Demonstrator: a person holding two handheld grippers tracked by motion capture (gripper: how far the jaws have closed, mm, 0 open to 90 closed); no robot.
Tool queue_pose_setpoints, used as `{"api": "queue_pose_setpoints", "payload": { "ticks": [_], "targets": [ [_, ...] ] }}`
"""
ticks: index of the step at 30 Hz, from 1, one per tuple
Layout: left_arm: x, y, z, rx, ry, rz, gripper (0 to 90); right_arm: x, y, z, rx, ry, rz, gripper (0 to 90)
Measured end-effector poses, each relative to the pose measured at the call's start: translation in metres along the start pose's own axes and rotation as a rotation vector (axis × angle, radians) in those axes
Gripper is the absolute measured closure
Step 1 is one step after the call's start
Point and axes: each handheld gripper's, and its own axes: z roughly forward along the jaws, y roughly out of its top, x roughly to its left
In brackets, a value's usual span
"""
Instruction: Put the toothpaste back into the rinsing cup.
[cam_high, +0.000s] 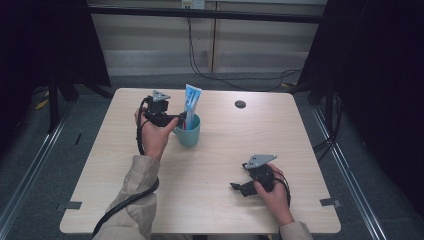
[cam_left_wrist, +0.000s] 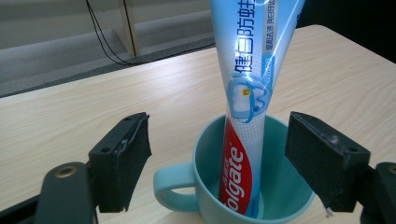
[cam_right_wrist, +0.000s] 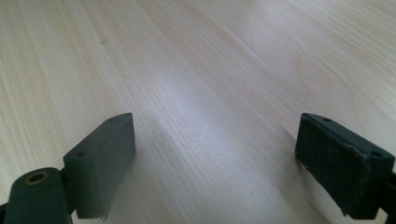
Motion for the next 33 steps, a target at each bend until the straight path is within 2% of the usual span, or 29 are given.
{"api": "queue_pose_setpoints", "payload": {
  "ticks": [16,33],
  "targets": [
    [0.006,-0.009,-0.015,0.008,-0.020,-0.003,18.8,0.000,0.000,0.000,0.001,0.001,-0.002,11.6],
    [0.006,-0.028,-0.021,0.015,-0.048,0.000,16.2,0.000,0.000,0.000,0.001,0.001,-0.002,11.6]
  ]
}}
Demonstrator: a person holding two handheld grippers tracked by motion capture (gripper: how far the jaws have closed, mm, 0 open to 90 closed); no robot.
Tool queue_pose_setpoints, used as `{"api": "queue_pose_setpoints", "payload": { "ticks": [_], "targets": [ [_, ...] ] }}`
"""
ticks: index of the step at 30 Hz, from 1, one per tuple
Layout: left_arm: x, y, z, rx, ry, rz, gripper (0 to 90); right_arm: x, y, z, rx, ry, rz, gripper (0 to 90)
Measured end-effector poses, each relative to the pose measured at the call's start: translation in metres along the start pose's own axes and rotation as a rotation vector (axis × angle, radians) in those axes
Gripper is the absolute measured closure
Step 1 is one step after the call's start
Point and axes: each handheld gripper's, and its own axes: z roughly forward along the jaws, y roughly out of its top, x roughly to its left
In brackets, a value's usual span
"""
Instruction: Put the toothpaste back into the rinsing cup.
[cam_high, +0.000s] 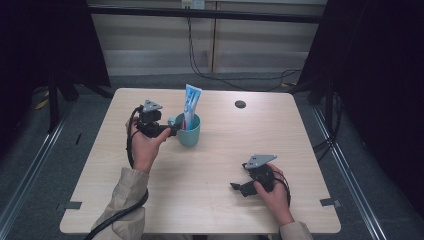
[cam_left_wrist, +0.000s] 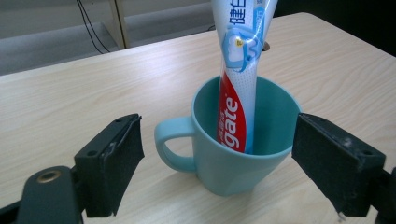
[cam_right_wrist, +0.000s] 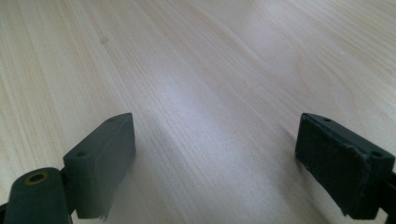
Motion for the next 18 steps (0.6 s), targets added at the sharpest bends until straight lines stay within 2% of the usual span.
{"api": "queue_pose_setpoints", "payload": {
  "ticks": [10,18],
  "targets": [
    [-0.003,-0.012,-0.001,0.016,-0.007,-0.001,16.1,0.000,0.000,0.000,0.000,0.000,0.000,11.6],
    [-0.003,-0.021,-0.004,0.027,-0.006,0.019,16.2,0.000,0.000,0.000,0.000,0.000,0.000,11.6]
  ]
}}
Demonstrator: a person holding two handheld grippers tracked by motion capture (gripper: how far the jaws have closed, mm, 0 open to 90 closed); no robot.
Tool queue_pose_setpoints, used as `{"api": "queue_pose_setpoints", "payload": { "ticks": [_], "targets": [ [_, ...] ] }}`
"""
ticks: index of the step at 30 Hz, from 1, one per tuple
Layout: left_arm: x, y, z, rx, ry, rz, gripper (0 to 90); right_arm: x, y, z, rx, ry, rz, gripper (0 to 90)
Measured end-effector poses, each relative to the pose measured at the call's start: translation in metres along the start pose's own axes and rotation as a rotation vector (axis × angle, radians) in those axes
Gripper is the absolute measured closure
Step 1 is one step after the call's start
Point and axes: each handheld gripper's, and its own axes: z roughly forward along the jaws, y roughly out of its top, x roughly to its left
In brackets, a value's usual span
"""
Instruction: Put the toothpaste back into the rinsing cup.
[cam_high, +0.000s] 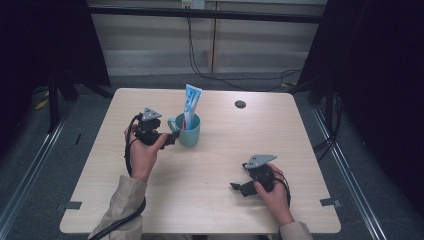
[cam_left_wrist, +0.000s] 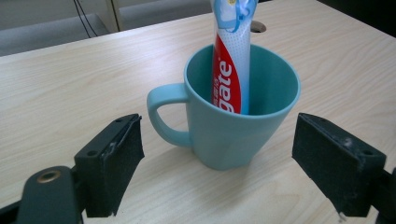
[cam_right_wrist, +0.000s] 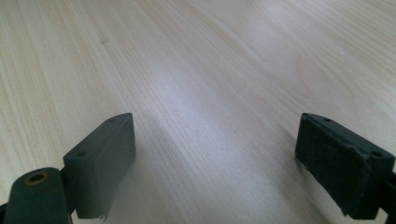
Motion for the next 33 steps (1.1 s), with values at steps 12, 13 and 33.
{"api": "queue_pose_setpoints", "payload": {
  "ticks": [12,13,33],
  "targets": [
    [0.005,-0.016,-0.002,0.021,-0.007,-0.007,16.4,0.000,0.000,0.000,0.000,0.000,0.000,11.6],
    [0.005,-0.017,-0.002,0.022,-0.005,-0.009,16.7,0.000,0.000,0.000,0.000,0.000,0.000,11.6],
    [0.006,-0.044,-0.002,0.048,-0.023,0.005,16.8,0.000,0.000,0.000,0.000,0.001,0.000,11.5]
  ]
}}
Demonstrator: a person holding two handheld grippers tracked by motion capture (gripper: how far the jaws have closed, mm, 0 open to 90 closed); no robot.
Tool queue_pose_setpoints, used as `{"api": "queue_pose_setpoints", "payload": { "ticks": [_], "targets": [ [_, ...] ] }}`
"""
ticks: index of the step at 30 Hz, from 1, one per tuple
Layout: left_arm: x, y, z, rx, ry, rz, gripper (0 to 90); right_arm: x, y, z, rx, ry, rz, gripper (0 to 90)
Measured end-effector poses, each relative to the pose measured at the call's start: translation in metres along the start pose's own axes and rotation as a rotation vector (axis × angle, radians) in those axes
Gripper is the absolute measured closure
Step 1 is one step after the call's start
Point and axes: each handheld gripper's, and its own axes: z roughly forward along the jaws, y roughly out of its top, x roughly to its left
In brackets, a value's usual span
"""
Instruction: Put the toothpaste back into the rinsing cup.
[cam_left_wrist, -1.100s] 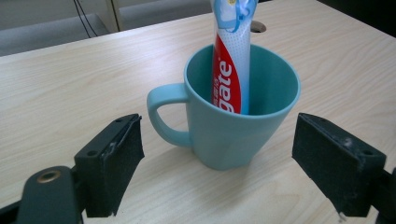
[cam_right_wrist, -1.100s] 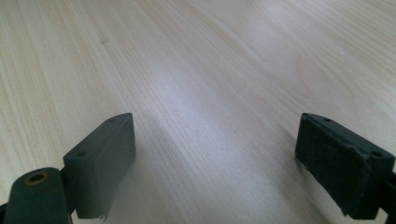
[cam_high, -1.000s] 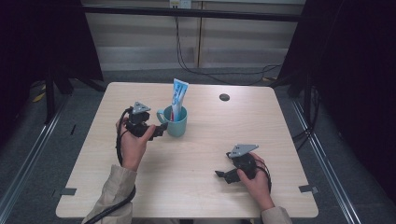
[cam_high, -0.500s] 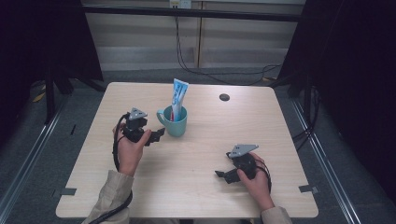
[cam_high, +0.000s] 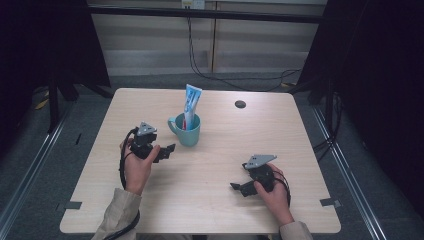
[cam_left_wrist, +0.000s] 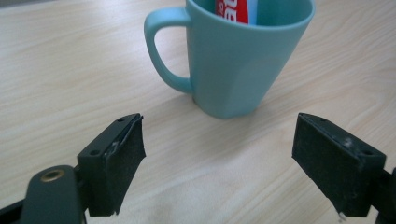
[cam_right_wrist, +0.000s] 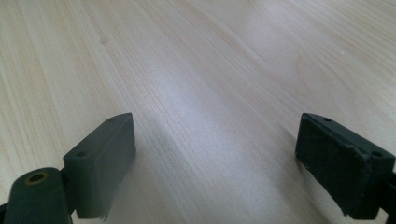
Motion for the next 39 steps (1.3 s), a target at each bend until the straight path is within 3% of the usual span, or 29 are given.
{"api": "queue_pose_setpoints", "payload": {
  "ticks": [39],
  "targets": [
    [-0.004,-0.050,-0.001,0.077,-0.025,0.040,17.2,0.000,0.000,0.000,0.000,0.002,0.000,11.3]
  ]
}}
